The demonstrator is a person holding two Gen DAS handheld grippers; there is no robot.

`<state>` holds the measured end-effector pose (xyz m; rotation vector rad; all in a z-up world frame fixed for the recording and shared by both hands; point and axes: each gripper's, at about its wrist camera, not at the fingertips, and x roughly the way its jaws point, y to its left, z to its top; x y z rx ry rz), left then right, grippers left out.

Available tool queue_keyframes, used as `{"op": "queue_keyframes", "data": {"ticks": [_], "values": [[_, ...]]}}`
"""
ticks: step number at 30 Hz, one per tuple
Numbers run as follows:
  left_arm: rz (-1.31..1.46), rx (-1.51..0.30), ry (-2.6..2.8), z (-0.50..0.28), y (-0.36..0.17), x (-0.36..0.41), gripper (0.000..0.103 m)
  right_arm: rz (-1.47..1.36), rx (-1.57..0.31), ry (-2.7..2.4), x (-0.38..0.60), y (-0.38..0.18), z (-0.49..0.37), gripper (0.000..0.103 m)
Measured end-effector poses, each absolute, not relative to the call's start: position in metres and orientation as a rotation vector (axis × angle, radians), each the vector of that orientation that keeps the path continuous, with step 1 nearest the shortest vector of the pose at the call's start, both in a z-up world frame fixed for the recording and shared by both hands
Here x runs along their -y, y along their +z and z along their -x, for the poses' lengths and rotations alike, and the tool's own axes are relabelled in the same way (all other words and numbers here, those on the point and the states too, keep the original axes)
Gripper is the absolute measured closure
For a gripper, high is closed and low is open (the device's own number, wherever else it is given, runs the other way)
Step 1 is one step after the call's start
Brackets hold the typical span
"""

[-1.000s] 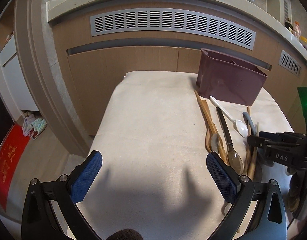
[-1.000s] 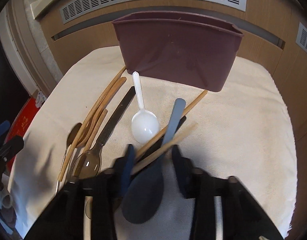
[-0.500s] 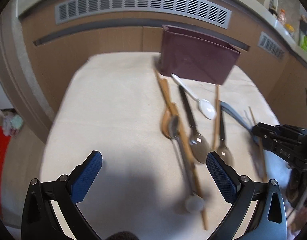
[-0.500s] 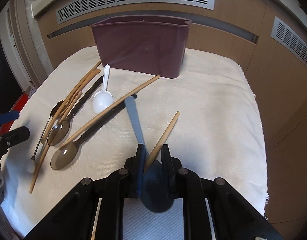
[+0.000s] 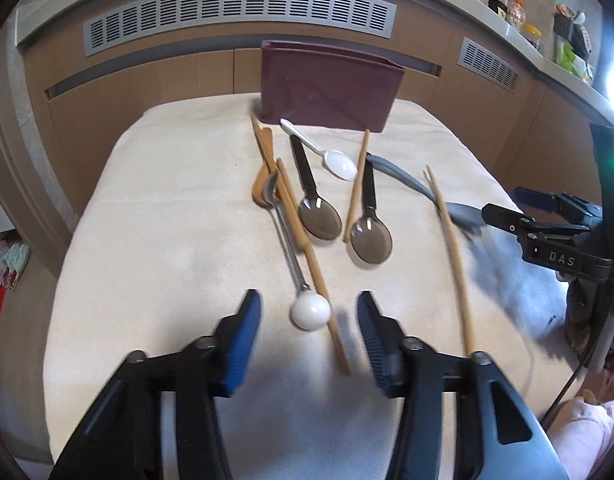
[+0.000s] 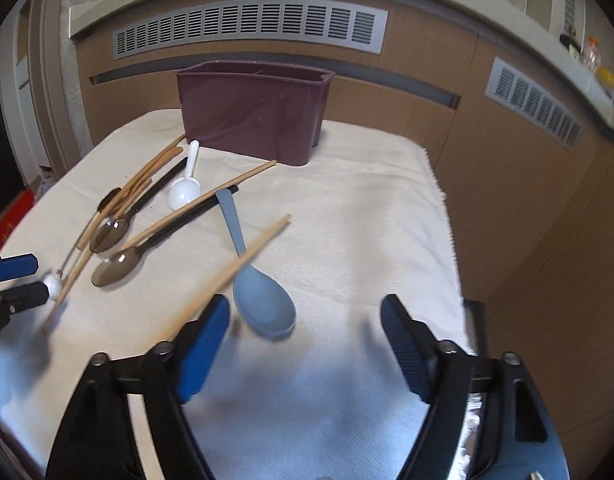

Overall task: Organize utensils
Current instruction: 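Grasp the white-ball-handled spoon with the left gripper while the right gripper grasps a wooden chopstick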

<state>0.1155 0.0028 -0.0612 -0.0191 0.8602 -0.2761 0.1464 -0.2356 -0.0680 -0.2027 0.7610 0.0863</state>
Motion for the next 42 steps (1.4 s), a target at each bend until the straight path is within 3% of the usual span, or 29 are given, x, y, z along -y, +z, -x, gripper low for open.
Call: {"op": "queue_keyframes", "data": {"ticks": [2,6,10,12,14,20,26,31,35,42], "values": [[0.018,-0.87,-0.272,-0.117,-0.064,-0.001,0.073,0.241,-0.735,0.048,0.236,-0.067,-0.138,0.014],[0.017,-0.89,-0.237,-0.124,-0.069,0.0,0.073,0.251,-0.712,0.013,0.241,-0.065,-0.129,0.007],[0.014,-0.905,-0.236,-0.127,-0.077,0.004,0.073,0.207,-0.722,0.026,0.245,-0.065,-0.129,0.006],[0.007,-0.897,-0.232,-0.128,-0.076,0.006,0.08,0.177,-0.731,0.05,0.244,-0.064,-0.13,0.006],[0.0,-0.868,-0.222,-0.126,-0.071,0.006,0.08,0.146,-0.741,0.073,0.241,-0.063,-0.133,0.006],[-0.003,-0.707,-0.196,-0.115,-0.029,-0.01,0.08,0.044,-0.776,0.128,0.234,-0.059,-0.146,0.006],[0.022,-0.593,-0.18,-0.117,0.007,-0.025,0.08,0.127,-0.75,0.14,0.216,-0.058,-0.14,0.007],[0.031,-0.544,-0.194,-0.117,0.025,-0.028,0.08,0.13,-0.746,0.146,0.215,-0.056,-0.145,0.013],[0.045,-0.518,-0.211,-0.119,0.036,-0.027,0.08,0.088,-0.768,0.158,0.213,-0.055,-0.165,0.034],[0.064,-0.508,-0.23,-0.122,0.041,-0.031,0.08,-0.015,-0.94,0.152,0.199,-0.083,-0.228,0.06]]}}
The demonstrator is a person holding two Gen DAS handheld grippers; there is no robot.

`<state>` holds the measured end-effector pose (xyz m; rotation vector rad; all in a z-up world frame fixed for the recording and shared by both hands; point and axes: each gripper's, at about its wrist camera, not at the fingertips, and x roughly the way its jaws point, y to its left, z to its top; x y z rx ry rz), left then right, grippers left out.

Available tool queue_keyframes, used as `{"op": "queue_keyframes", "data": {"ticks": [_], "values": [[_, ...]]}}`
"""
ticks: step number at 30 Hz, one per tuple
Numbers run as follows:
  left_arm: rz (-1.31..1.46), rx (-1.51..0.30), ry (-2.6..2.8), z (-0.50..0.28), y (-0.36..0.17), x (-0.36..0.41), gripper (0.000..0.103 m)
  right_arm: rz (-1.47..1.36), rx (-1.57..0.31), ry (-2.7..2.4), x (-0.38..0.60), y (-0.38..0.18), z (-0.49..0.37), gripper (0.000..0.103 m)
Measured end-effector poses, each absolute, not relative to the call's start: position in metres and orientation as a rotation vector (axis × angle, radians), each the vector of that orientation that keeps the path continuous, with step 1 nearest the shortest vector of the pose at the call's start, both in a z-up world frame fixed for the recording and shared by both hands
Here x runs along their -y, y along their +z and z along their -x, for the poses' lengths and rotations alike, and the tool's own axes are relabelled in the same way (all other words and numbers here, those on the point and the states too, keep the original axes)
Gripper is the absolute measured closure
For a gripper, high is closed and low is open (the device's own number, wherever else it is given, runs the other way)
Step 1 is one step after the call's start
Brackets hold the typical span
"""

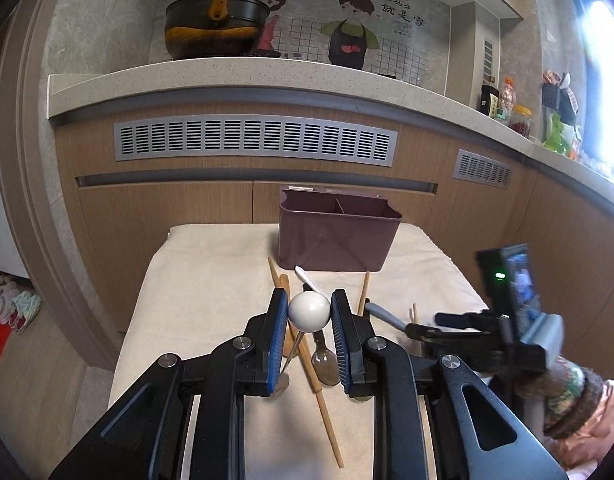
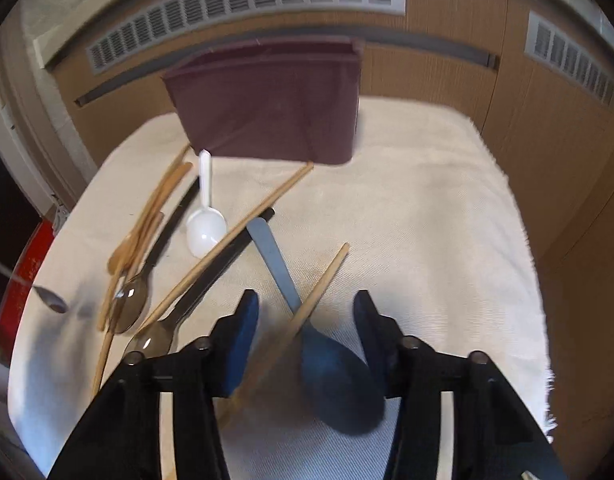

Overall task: Organize utensils
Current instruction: 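Grasp the white-ball-handled spoon with the left gripper while the right gripper grasps a wooden chopstick, then lower both held utensils into the maroon holder and open both grippers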

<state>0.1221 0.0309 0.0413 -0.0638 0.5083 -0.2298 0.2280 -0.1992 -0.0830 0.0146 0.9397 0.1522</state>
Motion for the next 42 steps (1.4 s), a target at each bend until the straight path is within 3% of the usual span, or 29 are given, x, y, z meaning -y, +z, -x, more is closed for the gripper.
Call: {"op": "queue_keyframes", "data": {"ticks": [1,4,8,18,25,35,42], "values": [[0.067,-0.512,-0.23,-0.122,0.041,-0.032,0.08,-0.02,-0.962,0.152,0.197,-0.089,-0.233,0.062],[0.072,-0.529,-0.235,-0.123,0.037,-0.036,0.08,0.053,-0.945,0.144,0.186,-0.092,-0.235,0.086],[0.077,-0.545,-0.229,-0.124,0.035,-0.037,0.08,0.054,-0.909,0.205,0.189,-0.076,-0.224,0.097],[0.076,-0.551,-0.271,-0.122,0.043,-0.022,0.08,0.039,-0.721,0.277,0.217,0.001,-0.166,0.098],[0.085,-0.497,-0.364,-0.145,0.089,-0.002,0.08,0.016,-0.57,0.299,0.222,0.062,-0.167,0.098],[0.074,-0.301,-0.392,-0.24,0.205,0.027,0.08,0.068,-0.257,0.243,0.221,0.207,-0.236,0.098],[0.101,-0.311,-0.394,-0.314,0.201,0.037,0.08,0.091,-0.282,0.227,0.206,0.21,-0.299,0.098]]}}
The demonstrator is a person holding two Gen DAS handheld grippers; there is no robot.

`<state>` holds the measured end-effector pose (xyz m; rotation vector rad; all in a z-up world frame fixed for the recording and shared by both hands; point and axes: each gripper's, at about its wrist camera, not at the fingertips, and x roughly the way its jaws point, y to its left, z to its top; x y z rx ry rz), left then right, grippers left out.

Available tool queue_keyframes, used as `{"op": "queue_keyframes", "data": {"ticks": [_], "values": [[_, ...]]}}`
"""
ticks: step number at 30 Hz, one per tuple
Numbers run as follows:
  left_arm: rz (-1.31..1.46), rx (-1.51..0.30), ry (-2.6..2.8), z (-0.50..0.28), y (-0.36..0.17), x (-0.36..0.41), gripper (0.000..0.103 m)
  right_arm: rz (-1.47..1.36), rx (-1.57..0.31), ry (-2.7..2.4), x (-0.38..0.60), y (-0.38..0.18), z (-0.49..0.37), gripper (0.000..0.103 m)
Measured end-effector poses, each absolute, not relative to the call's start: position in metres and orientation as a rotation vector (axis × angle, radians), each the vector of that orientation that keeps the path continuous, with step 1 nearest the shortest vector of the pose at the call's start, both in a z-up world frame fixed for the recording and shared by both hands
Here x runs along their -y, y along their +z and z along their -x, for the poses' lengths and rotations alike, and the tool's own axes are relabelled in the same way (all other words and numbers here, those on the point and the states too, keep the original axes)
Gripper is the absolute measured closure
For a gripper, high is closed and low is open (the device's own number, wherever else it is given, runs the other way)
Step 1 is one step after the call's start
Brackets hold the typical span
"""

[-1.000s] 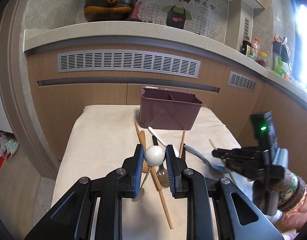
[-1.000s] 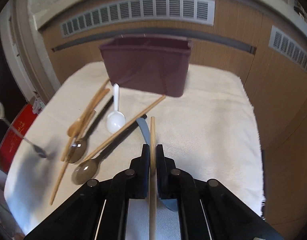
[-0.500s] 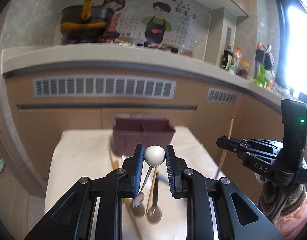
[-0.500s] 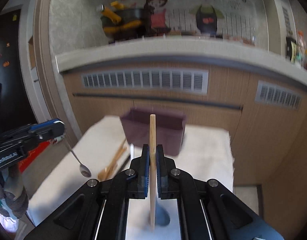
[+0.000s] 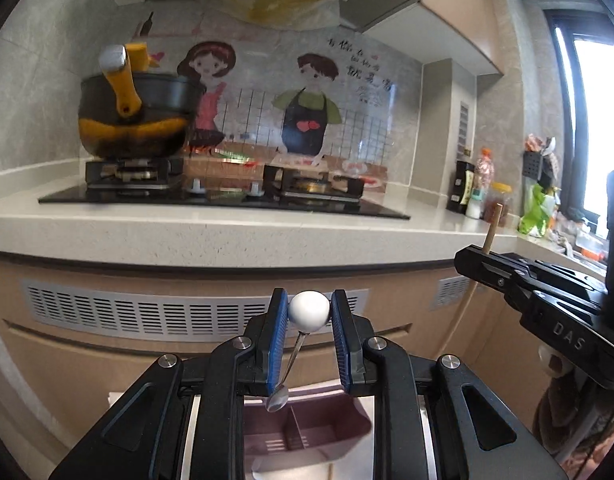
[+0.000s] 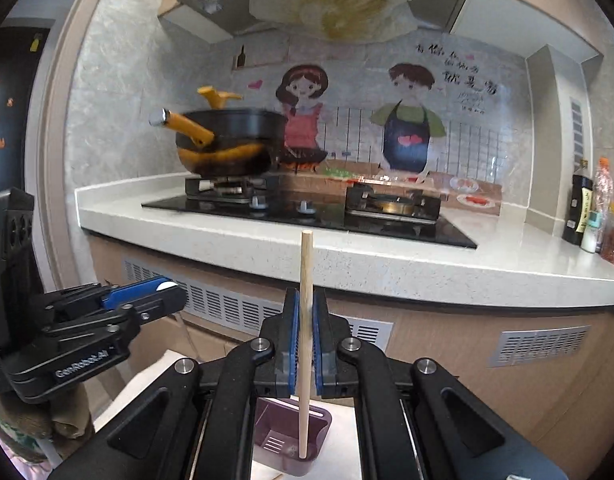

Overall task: Organize utensils
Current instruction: 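Lower both held utensils into the maroon holder and open both grippers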

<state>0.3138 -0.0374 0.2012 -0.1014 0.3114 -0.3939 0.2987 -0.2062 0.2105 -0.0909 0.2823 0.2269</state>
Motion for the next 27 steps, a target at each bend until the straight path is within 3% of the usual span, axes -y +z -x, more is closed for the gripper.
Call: {"op": "queue_keyframes", "data": {"ticks": [17,19,21,22,23,24,27], "values": [[0.179,-0.583,-0.392,-0.389,0.069,0.042,0.08,0.054,-0.574,0.225,0.205,0.082,-0.385,0.097],[0.201,-0.61,-0.387,-0.392,0.058,0.04,0.077,0.062,-0.605,0.24,0.206,0.071,-0.387,0.094],[0.213,-0.613,-0.387,-0.392,0.054,0.037,0.063,0.077,-0.621,0.235,0.207,0.065,-0.385,0.068],[0.216,-0.608,-0.379,-0.39,0.054,0.035,0.055,0.088,-0.617,0.231,0.207,0.063,-0.381,0.06],[0.218,-0.599,-0.37,-0.387,0.055,0.033,0.042,0.097,-0.605,0.222,0.208,0.062,-0.378,0.048],[0.221,-0.582,-0.355,-0.381,0.057,0.03,0.033,0.112,-0.585,0.206,0.208,0.062,-0.371,0.041],[0.202,-0.543,-0.331,-0.363,0.064,0.024,0.031,0.149,-0.568,0.197,0.204,0.061,-0.357,0.04]]}}
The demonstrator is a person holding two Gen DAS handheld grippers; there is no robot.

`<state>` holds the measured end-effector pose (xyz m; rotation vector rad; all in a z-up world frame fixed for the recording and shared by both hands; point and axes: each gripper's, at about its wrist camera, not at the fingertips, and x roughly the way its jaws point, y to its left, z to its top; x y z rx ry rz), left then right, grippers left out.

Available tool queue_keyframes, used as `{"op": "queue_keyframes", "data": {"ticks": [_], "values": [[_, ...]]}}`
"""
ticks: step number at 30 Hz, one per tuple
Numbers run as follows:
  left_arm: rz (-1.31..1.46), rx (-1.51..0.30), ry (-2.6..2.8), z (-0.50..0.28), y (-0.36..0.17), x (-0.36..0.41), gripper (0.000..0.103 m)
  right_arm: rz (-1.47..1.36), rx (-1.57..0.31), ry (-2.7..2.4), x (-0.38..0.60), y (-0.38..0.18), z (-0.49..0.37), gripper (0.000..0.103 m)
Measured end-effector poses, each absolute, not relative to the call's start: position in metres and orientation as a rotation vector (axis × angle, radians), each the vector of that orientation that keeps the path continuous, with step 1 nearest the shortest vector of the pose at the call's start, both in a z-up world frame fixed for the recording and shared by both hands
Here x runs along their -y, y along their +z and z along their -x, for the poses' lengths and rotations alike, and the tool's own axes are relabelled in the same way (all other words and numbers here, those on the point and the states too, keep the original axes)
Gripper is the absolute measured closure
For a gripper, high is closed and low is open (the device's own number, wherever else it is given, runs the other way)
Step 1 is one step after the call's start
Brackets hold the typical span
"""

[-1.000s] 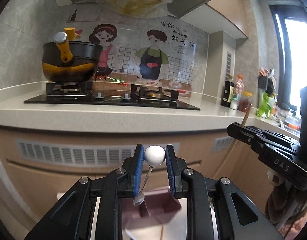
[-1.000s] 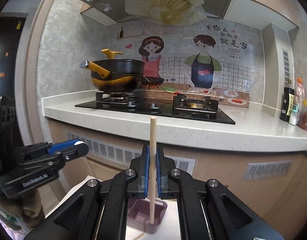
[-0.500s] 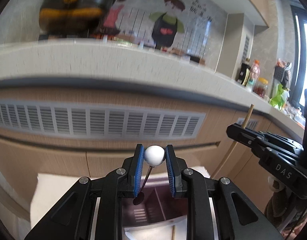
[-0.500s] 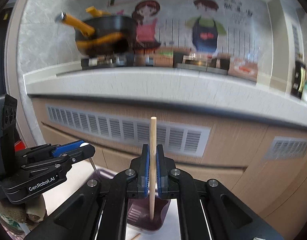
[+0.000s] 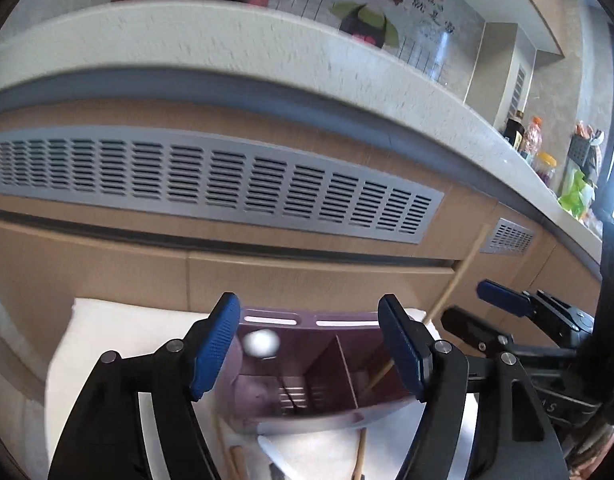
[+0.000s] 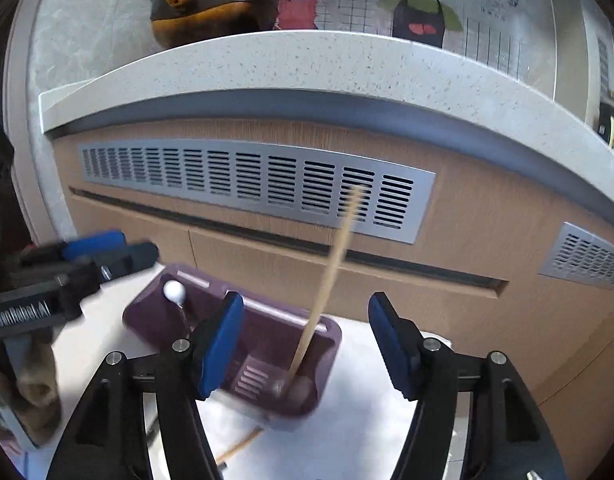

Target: Organize utensils

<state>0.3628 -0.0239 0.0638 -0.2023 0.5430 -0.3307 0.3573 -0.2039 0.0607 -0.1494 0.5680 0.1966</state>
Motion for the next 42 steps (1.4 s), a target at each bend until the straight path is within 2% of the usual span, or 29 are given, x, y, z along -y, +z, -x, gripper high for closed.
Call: {"op": "queue_keyframes", "data": {"ticks": [1,6,14,22,23,24,25,26,27,31,33,35,42], "values": [[0.19,-0.537,-0.323,-0.356,0.065,0.023,0.031,0.158,-0.571,0.202,0.204,0.059,-0.35,0.04],[0.15,-0.562,-0.29,-0.322,0.062,0.008,0.024,0.244,-0.583,0.184,0.2,0.046,-0.314,0.024],[0.088,-0.688,-0.241,-0.258,0.013,-0.008,0.022,0.316,-0.691,0.189,0.199,-0.007,-0.262,0.005],[0.085,-0.803,-0.216,-0.205,-0.036,-0.02,0.022,0.274,-0.828,0.273,0.194,-0.056,-0.241,0.004],[0.092,-0.81,-0.218,-0.201,-0.04,-0.021,0.022,0.266,-0.837,0.276,0.194,-0.06,-0.242,0.009],[0.102,-0.822,-0.219,-0.196,-0.044,-0.023,0.022,0.257,-0.849,0.283,0.193,-0.063,-0.244,0.02],[0.109,-0.831,-0.219,-0.194,-0.046,-0.024,0.022,0.251,-0.871,0.293,0.191,-0.067,-0.247,0.028],[0.116,-0.839,-0.22,-0.192,-0.048,-0.025,0.022,0.247,-0.895,0.305,0.189,-0.072,-0.25,0.042],[0.121,-0.843,-0.219,-0.192,-0.05,-0.025,0.022,0.246,-0.914,0.311,0.186,-0.076,-0.253,0.051],[0.14,-0.863,-0.213,-0.192,-0.055,-0.027,0.022,0.26,-0.934,0.302,0.178,-0.089,-0.256,0.06],[0.141,-0.866,-0.216,-0.194,-0.055,-0.026,0.022,0.253,-0.939,0.317,0.177,-0.092,-0.256,0.082],[0.138,-0.868,-0.222,-0.196,-0.054,-0.023,0.022,0.249,-0.935,0.314,0.177,-0.09,-0.254,0.094],[0.093,-0.872,-0.284,-0.196,-0.055,-0.001,0.023,0.162,-0.92,0.293,0.208,-0.076,-0.234,0.094]]}}
